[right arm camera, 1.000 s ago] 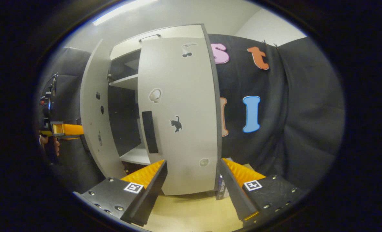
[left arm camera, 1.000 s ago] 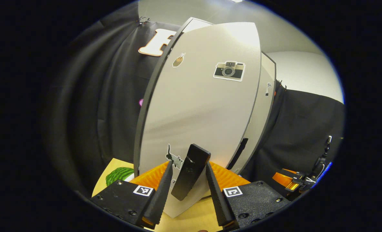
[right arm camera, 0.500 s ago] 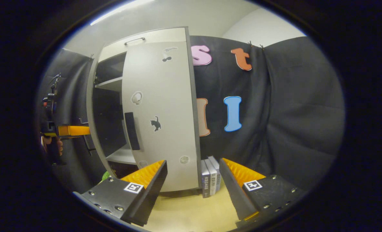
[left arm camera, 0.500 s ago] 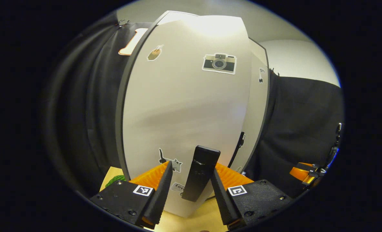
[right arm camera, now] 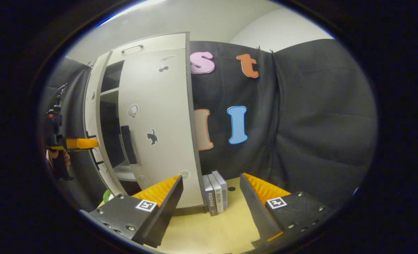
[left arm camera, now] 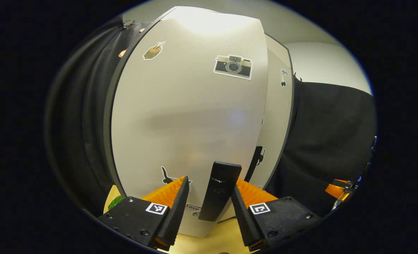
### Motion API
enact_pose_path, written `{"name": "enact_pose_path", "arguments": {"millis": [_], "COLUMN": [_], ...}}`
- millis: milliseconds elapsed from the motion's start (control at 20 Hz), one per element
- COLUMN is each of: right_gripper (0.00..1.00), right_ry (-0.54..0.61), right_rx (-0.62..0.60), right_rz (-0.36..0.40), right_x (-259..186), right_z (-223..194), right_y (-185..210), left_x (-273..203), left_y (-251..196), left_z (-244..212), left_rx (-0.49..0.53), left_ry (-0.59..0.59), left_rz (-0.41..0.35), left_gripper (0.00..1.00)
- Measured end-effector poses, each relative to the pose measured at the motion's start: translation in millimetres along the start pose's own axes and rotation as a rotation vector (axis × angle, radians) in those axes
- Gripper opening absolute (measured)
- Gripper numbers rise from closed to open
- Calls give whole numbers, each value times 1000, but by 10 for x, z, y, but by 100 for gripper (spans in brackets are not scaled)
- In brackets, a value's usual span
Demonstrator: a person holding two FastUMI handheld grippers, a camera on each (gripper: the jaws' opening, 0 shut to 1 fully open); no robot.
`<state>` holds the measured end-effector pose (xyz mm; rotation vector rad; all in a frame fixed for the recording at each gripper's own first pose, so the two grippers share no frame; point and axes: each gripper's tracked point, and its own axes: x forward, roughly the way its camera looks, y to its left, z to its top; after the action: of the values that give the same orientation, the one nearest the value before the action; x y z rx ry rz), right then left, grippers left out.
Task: Grab one shoe with the right hand and put it into the shoe cabinet, grab the other shoe with the left hand and put it into the shoe cabinet; then close the right door with the right hand and the left door with the left hand.
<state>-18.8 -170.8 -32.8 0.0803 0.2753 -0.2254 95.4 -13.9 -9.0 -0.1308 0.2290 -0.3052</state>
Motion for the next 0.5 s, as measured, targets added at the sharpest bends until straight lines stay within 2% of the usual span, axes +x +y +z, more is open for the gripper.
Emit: {"name": "enact_pose_path", "arguments": {"millis": [50,500], "right_gripper": [97,97], "right_ry": [-6,-25], "right_rx": [1,23], "right_rz": [-9,-94], "right_x": [-6,-123], "right_z": [18,49], "right_y": [-35,-345], "left_x": [21,116], "left_y": [-8,-24], "left_z": [0,-7], "left_rx": [3,29], "left_ry": [1,2], "left_rz": [-4,-3], "left_gripper": [70,70]}}
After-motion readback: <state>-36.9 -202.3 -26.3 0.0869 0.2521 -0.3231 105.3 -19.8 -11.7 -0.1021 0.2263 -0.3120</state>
